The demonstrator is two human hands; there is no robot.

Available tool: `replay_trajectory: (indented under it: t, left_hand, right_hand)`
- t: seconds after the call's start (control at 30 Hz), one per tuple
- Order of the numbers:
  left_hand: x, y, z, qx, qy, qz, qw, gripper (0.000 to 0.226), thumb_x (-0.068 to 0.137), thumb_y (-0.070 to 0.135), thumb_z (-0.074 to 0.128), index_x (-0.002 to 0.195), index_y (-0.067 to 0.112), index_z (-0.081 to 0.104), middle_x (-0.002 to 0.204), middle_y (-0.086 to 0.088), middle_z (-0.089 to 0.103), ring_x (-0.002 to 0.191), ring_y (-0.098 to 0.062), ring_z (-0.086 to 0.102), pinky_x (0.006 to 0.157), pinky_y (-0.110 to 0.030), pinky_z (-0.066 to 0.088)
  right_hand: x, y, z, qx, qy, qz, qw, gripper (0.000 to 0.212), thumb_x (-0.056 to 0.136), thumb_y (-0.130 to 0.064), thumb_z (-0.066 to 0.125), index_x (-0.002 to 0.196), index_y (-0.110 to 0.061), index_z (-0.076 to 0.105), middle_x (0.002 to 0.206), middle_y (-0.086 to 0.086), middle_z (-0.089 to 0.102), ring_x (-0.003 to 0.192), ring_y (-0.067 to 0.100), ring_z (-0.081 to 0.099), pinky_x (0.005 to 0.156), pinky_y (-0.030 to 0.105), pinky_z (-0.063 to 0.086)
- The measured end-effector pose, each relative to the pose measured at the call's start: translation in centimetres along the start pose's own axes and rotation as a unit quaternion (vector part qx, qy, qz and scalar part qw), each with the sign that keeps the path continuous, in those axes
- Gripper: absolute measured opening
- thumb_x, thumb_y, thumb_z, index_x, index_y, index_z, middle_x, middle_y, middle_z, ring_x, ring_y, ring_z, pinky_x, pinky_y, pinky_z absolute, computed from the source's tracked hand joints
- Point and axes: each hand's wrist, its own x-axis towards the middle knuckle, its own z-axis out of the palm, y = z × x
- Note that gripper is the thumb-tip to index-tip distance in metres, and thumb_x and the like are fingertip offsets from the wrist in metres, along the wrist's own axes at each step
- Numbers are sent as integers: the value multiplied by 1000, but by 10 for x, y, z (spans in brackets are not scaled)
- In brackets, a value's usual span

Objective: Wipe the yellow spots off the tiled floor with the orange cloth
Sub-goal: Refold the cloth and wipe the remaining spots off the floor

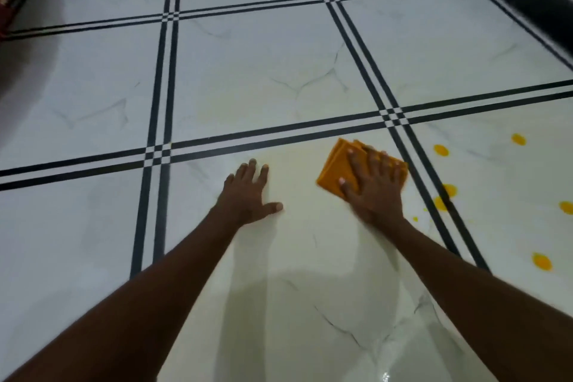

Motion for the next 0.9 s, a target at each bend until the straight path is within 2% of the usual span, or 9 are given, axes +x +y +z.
replay_trajectory:
  t: [0.13, 0.2, 0.3, 0.4, 0.47, 0.53, 0.63, 0.77, 0.9]
  left_hand:
    - [-5, 6, 1, 10, -8, -14, 1000, 114, 82, 78, 49, 158, 17, -8, 165, -16, -17, 153, -34, -8, 123, -52, 6]
    - [-6, 9, -2, 25, -5, -19, 999, 113, 82, 78, 48, 158, 16, -8, 165, -16, -15, 153, -35, -7, 123, -53, 8]
    - [-3, 7, 3, 21, -6, -21, 1000, 113, 82, 79, 48, 159, 18, -8, 165, -14, -14, 153, -34, -6, 123, -53, 10]
    - [-1, -3, 10, 15, 31, -22, 999, 117, 76, 84, 47, 159, 21, -4, 166, -13, -10, 154, -33, 0, 123, -51, 13]
    - [2, 3, 9, 14, 35, -19, 999, 115, 78, 81, 52, 159, 20, -2, 166, -13, -8, 154, -33, 2, 122, -50, 14]
    - [1, 10, 3, 28, 19, -25, 999, 115, 80, 76, 55, 159, 16, -2, 166, -16, -7, 153, -34, 2, 122, -50, 16]
    - [2, 20, -12, 93, -3, -40, 995, 118, 80, 73, 59, 158, 10, -3, 165, -21, -2, 152, -38, 4, 120, -52, 21]
    - [21, 71, -32, 136, -11, 24, 990, 131, 71, 70, 71, 158, 17, -11, 164, -21, -8, 152, -39, -4, 121, -55, 14]
    - [36, 142, -26, 49, -57, 67, 995, 141, 61, 79, 72, 158, 14, -7, 164, -22, -7, 153, -37, -2, 121, -51, 15]
  right_hand:
    - [-98, -45, 3, 40, 16, 67, 997, 81, 95, -70, 32, 163, -34, 6, 171, 12, 11, 156, 41, 7, 124, 63, 3]
    - [-100, -74, 12, 51, -27, -20, 998, 82, 94, -71, 33, 163, -36, 4, 172, 10, 7, 157, 40, 2, 124, 61, -2]
    - [-21, -62, 14, 13, -32, -109, 993, 79, 93, -72, 34, 162, -38, 13, 170, 9, 17, 156, 40, 13, 124, 61, 4]
    - [20, 3, 3, -19, -9, 17, 1000, 77, 93, -70, 35, 161, -36, 20, 167, 12, 26, 153, 41, 20, 123, 61, 8]
    - [-10, 36, -6, -10, 33, 102, 994, 76, 95, -67, 34, 162, -33, 20, 166, 15, 29, 152, 43, 23, 121, 64, 12]
    - [-67, 20, -8, 13, 28, 142, 989, 77, 97, -66, 33, 163, -32, 14, 167, 17, 23, 153, 44, 18, 122, 65, 10]
    - [-121, -28, -2, 30, -49, 16, 998, 79, 96, -70, 28, 163, -37, 1, 172, 10, 3, 157, 39, -2, 123, 63, -2]
    - [-48, 9, -8, -2, -114, -146, 983, 82, 92, -78, 23, 160, -43, -6, 172, 6, -5, 158, 37, -6, 123, 61, -7]
    - [8, 101, -34, -73, -192, -77, 976, 93, 80, -86, 10, 158, -42, -18, 171, 6, -17, 157, 38, -11, 122, 63, -5]
